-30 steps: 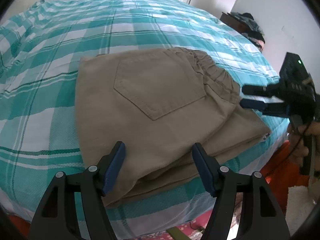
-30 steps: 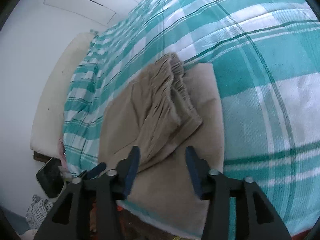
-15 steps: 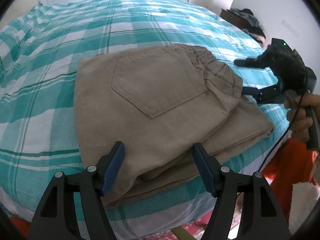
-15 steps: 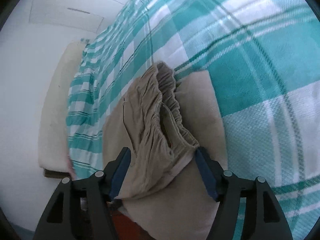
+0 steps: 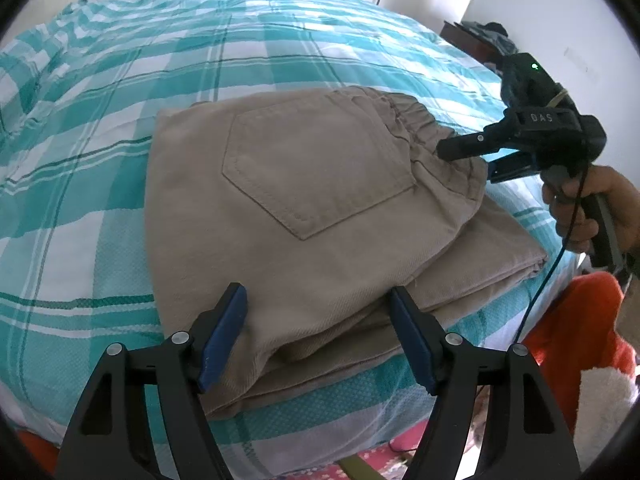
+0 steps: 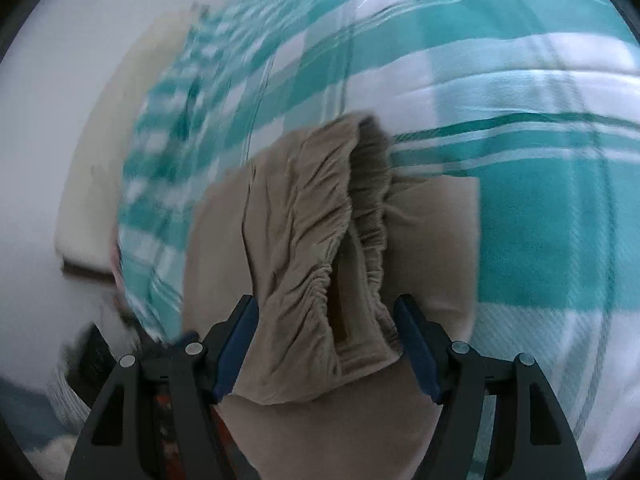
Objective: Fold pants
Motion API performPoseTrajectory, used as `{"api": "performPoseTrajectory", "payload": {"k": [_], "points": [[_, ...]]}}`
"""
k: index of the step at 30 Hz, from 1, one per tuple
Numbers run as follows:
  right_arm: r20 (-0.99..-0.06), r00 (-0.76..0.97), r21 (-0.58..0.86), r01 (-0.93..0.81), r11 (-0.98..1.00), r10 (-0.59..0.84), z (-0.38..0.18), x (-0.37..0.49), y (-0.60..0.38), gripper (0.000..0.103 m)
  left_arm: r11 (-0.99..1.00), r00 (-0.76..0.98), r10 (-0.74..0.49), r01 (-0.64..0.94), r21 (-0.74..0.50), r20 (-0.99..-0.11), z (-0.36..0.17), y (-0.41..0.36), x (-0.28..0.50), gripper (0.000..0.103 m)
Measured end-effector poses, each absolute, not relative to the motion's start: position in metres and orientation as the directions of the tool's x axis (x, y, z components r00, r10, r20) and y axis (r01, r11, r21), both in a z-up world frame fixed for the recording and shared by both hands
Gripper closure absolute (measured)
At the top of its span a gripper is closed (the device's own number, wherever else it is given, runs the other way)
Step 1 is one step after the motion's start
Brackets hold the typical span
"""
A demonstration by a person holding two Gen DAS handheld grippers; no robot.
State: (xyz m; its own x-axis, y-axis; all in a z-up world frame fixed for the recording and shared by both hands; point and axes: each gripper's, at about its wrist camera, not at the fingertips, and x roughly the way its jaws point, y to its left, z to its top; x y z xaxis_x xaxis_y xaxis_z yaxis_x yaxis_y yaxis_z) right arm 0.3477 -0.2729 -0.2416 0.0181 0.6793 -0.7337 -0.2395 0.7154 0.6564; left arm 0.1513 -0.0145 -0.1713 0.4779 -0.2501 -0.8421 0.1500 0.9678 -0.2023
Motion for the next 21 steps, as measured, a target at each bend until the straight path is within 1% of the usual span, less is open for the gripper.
{"api": "performPoseTrajectory", "payload": {"k": [1,3,4,7,8,10,12,13,14,15,16,17,18,20,21], "points": [[-0.737,-0.009,0.656,-0.251,0.712,0.676,-0.243,0.35,-0.273,0.032,0.968,0.478,-0.25,0.149,-0.202,-0.842,-0.172,-0.014,0.152,0.028],[-0.75,-0.045,0.644,-0.278,0.713,0.66,-0.243,0.353,-0.273,0.043,0.967,0.478,-0.255,0.149,-0.209,-0.841,-0.173,-0.014,0.152,0.027],[-0.779,-0.061,0.607,-0.324,0.726,0.624,-0.24,0.352,-0.27,0.048,0.966,0.476,-0.256,0.146,-0.211,-0.841,-0.174,-0.013,0.153,0.026],[-0.799,-0.079,0.577,-0.38,0.723,0.596,-0.234,0.349,-0.26,0.05,0.964,0.476,-0.267,0.141,-0.227,-0.838,-0.175,-0.011,0.154,0.026],[-0.804,-0.078,0.57,-0.389,0.724,0.59,-0.233,0.35,-0.259,0.049,0.963,0.475,-0.271,0.14,-0.232,-0.837,-0.175,-0.01,0.155,0.026],[-0.802,-0.084,0.575,-0.381,0.725,0.592,-0.237,0.352,-0.258,0.044,0.961,0.474,-0.275,0.141,-0.236,-0.836,-0.175,-0.009,0.155,0.026],[-0.77,-0.087,0.62,-0.335,0.71,0.632,-0.245,0.356,-0.261,0.036,0.961,0.474,-0.277,0.142,-0.238,-0.836,-0.174,-0.009,0.155,0.026],[-0.756,-0.091,0.639,-0.319,0.7,0.648,-0.249,0.357,-0.261,0.031,0.961,0.473,-0.277,0.143,-0.237,-0.836,-0.175,-0.009,0.155,0.026],[-0.743,-0.094,0.654,-0.31,0.69,0.662,-0.252,0.357,-0.26,0.029,0.962,0.473,-0.275,0.141,-0.236,-0.837,-0.175,-0.008,0.155,0.026],[-0.746,-0.1,0.65,-0.329,0.685,0.659,-0.253,0.355,-0.257,0.033,0.961,0.472,-0.275,0.139,-0.238,-0.838,-0.175,-0.008,0.155,0.026],[-0.76,-0.103,0.631,-0.355,0.69,0.642,-0.251,0.353,-0.254,0.046,0.96,0.471,-0.279,0.136,-0.243,-0.837,-0.175,-0.007,0.155,0.026],[-0.784,-0.103,0.597,-0.395,0.698,0.612,-0.248,0.352,-0.249,0.052,0.957,0.47,-0.289,0.132,-0.257,-0.834,-0.174,-0.005,0.155,0.026],[-0.787,-0.112,0.593,-0.406,0.695,0.607,-0.245,0.351,-0.245,0.055,0.95,0.468,-0.31,0.125,-0.285,-0.828,-0.171,-0.001,0.156,0.026],[-0.782,-0.116,0.599,-0.412,0.687,0.612,-0.235,0.349,-0.246,0.068,0.932,0.47,-0.355,0.103,-0.349,-0.809,-0.163,0.008,0.157,0.027],[-0.775,-0.104,0.602,-0.419,0.679,0.623,-0.224,0.348,-0.246,0.072,0.919,0.476,-0.378,0.091,-0.383,-0.794,-0.158,0.015,0.158,0.027]]}}
